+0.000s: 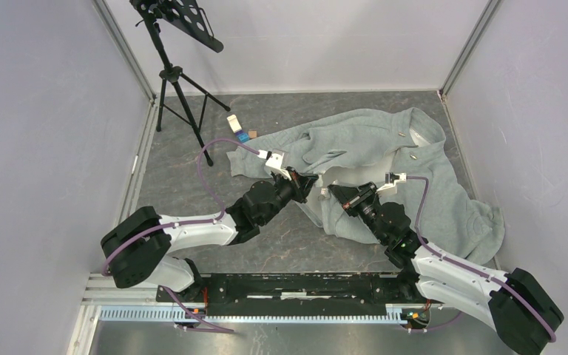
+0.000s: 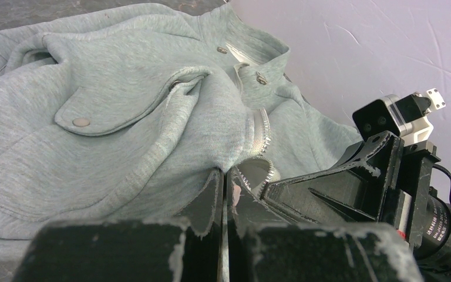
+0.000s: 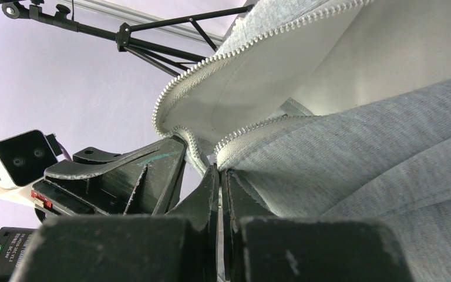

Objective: Zip up the jacket

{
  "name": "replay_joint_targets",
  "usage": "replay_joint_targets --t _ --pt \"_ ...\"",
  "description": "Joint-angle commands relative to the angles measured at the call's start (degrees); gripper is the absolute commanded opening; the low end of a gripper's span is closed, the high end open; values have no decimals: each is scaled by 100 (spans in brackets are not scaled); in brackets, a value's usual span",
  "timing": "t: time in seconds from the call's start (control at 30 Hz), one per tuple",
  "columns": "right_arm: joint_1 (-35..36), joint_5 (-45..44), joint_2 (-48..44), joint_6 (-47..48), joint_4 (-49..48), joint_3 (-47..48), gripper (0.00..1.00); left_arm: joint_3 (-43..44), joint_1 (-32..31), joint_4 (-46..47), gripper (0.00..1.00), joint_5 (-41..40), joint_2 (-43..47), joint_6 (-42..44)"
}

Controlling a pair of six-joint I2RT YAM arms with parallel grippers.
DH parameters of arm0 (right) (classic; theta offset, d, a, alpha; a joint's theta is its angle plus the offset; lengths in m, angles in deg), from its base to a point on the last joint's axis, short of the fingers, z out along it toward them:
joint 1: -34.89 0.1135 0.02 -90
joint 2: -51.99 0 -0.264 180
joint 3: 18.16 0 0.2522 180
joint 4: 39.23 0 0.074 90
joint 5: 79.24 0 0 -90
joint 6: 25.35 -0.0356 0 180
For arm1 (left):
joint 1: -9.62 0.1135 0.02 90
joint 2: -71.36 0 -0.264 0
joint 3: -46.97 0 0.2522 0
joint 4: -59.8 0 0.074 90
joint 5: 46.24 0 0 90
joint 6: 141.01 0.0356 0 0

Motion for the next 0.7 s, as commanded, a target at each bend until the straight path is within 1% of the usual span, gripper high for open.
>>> replay_joint_targets --t 0.0,0.33,0.67 --pt "14 -94 -35 94 -374 184 0 72 -38 310 2 15 165 -286" --pt "14 -83 -52 118 -397 188 0 225 -39 60 2 16 131 -241" --pt "14 -149 -8 124 -381 210 0 204 -40 159 2 136 162 -284"
